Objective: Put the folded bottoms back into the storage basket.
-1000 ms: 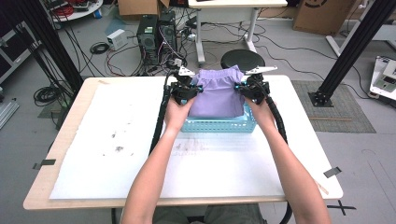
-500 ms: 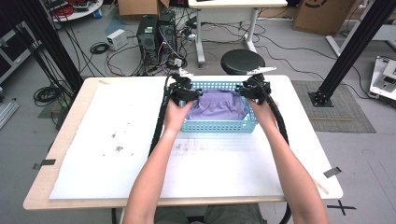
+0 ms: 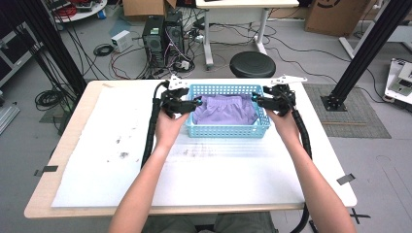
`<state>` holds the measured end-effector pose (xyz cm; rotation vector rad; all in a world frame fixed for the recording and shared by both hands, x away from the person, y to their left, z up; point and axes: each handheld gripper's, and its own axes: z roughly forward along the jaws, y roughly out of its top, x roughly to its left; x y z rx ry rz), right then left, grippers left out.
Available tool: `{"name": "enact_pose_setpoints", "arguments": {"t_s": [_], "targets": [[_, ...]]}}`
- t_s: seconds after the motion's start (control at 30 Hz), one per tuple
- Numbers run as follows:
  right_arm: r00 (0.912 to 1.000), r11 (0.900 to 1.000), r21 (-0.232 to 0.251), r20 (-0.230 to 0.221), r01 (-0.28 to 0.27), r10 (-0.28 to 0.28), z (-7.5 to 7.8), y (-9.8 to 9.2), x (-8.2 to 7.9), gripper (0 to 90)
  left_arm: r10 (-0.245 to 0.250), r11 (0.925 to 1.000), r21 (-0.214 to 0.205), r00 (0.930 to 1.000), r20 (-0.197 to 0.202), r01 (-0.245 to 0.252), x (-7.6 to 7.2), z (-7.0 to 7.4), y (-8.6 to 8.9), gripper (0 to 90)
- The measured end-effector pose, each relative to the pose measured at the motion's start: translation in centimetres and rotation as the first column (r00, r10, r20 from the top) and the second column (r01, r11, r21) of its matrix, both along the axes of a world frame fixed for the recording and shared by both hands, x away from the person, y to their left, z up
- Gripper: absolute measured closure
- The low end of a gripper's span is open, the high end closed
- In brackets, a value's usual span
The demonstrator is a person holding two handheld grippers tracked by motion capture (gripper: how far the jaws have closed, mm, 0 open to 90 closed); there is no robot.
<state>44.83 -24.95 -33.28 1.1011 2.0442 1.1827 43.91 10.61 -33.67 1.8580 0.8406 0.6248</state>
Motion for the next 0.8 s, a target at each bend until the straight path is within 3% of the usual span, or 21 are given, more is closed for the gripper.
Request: {"name": "enact_pose_setpoints", "arguments": {"t_s": [0.27,0.5,0.67,0.8], "targets": [[0.9983,0.9981,0.048,0.046,-0.039,0.036,-0.1,-1.4,-4.6,42.0,-0.036,0.9988,-0.030,0.9978,0.055,0.038,-4.2,-0.3,1.8,38.3],[0.9965,0.9959,0.060,0.054,-0.067,0.064,-1.7,-2.6,-7.6,41.2,-0.049,0.9968,-0.060,0.9980,0.040,0.052,-7.0,-1.7,2.8,36.2],[0.9975,0.9949,0.079,0.037,-0.062,0.060,-2.9,-3.7,-9.3,39.7,-0.071,0.9952,-0.063,0.9962,0.051,0.075,-8.7,-2.8,3.3,35.9],[0.9960,0.9932,0.091,0.059,-0.073,0.067,-3.9,-4.1,-10.7,37.8,-0.083,0.9950,-0.050,0.9945,0.064,0.087,-10.1,-3.7,3.4,35.2]]}}
